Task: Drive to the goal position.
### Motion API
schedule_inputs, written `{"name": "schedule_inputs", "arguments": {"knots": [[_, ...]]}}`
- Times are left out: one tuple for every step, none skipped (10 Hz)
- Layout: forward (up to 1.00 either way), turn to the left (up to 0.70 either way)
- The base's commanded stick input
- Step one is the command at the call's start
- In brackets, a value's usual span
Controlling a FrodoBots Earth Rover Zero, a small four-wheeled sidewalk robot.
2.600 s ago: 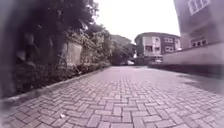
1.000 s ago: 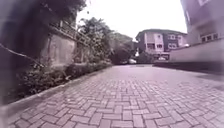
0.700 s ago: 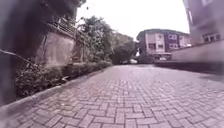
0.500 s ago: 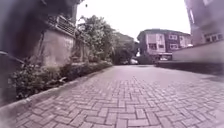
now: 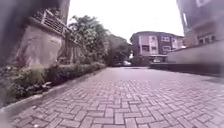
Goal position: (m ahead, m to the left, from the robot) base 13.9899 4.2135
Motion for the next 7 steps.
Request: {"name": "schedule_inputs", "arguments": {"knots": [[0.69, 0.03], [0.69, 0.03], [0.69, 0.03], [0.69, 0.03], [0.69, 0.03], [0.69, 0.03], [0.69, 0.03]]}}
